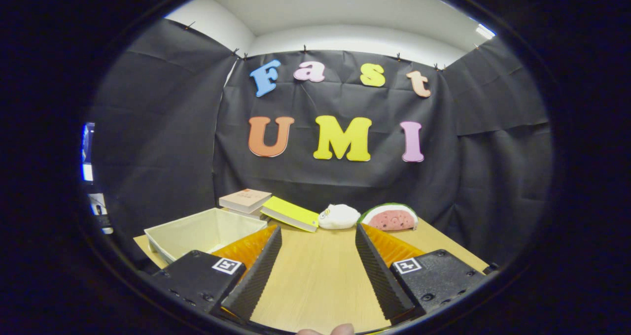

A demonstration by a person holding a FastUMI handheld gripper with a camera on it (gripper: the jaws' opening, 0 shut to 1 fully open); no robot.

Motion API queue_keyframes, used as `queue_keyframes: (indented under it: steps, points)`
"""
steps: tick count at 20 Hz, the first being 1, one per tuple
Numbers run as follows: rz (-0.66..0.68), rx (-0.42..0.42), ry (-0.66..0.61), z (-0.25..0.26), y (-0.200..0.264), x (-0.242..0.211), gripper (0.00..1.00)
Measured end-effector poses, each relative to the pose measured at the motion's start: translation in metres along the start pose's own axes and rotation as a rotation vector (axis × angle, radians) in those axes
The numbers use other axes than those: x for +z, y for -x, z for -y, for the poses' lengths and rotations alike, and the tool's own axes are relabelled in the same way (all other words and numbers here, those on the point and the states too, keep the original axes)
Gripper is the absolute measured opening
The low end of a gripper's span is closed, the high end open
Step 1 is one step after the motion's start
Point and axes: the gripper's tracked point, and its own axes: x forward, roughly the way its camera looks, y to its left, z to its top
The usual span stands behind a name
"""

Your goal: Open the storage box then place both shoes into the box .Put the left shoe in first, then the right shoe, with the right side of both shoes facing outward in a uniform manner.

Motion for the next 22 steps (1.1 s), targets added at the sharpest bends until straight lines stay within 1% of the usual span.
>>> queue_keyframes:
  steps: [2, 5, 10, 22]
  points:
    - [-0.005, -0.023, -0.002, 0.007, 0.003, -0.007, 0.96]
    - [-0.017, -0.015, -0.020, 0.007, 0.009, -0.008, 0.97]
    - [-0.001, -0.016, -0.051, 0.010, 0.016, 0.002, 0.97]
    - [0.036, -0.033, -0.023, 0.008, 0.021, 0.011, 0.97]
